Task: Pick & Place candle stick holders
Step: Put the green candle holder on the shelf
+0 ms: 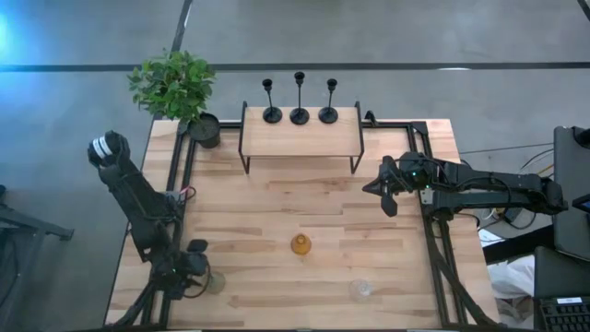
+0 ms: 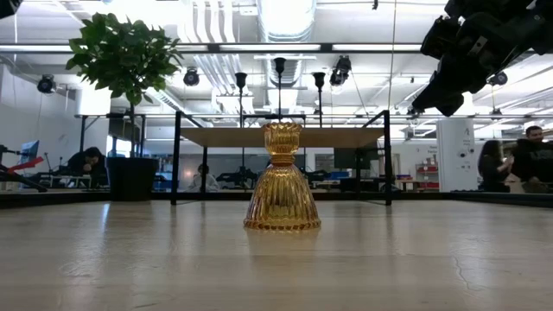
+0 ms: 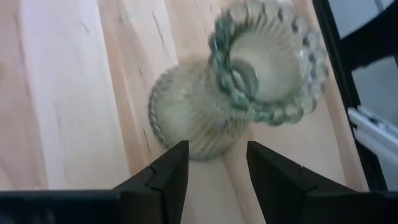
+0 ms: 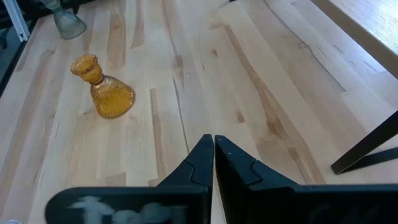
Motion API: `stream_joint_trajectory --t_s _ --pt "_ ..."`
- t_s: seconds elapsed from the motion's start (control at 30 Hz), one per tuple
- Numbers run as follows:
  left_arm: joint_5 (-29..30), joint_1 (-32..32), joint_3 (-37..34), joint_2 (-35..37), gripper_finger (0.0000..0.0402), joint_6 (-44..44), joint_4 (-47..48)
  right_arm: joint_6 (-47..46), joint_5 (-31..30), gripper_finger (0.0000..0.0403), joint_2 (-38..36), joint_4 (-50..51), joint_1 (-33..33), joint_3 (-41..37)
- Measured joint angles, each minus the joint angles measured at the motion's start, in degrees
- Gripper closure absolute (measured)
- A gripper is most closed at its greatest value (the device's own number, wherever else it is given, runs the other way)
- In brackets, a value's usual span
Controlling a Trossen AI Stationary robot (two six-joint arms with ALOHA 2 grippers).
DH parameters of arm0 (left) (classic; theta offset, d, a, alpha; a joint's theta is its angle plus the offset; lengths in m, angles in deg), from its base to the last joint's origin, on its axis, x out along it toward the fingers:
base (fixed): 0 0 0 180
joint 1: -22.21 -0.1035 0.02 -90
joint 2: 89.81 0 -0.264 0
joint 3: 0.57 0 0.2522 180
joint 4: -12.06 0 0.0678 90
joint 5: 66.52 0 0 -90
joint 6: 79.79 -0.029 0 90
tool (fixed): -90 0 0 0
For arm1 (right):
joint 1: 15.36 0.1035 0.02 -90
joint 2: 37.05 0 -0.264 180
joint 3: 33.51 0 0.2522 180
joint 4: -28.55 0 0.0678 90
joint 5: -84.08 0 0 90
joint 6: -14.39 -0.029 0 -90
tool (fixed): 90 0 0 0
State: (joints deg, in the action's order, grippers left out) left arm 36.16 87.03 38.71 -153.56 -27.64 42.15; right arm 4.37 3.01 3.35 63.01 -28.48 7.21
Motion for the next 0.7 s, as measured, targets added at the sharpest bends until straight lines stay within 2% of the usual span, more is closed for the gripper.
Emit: stream_joint_trajectory --t_s 0.1,0.53,0.7 --pt "2.81 -0.02 0.0 0.1 0.0235 -1.08 -1.22 -0.02 0.02 0.039 0.0 -0.02 -0.01 0.0" --pt "5.6 -0.09 -0.1 -0.39 0.0235 -11.5 -8.43 -0.01 0.02 0.039 -0.01 -0.02 -0.01 0.0" --pt "12.15 -0.19 -0.59 -0.5 0.0234 -12.15 -8.37 0.0 0.0 0.039 0.0 0.0 -0.02 0.0"
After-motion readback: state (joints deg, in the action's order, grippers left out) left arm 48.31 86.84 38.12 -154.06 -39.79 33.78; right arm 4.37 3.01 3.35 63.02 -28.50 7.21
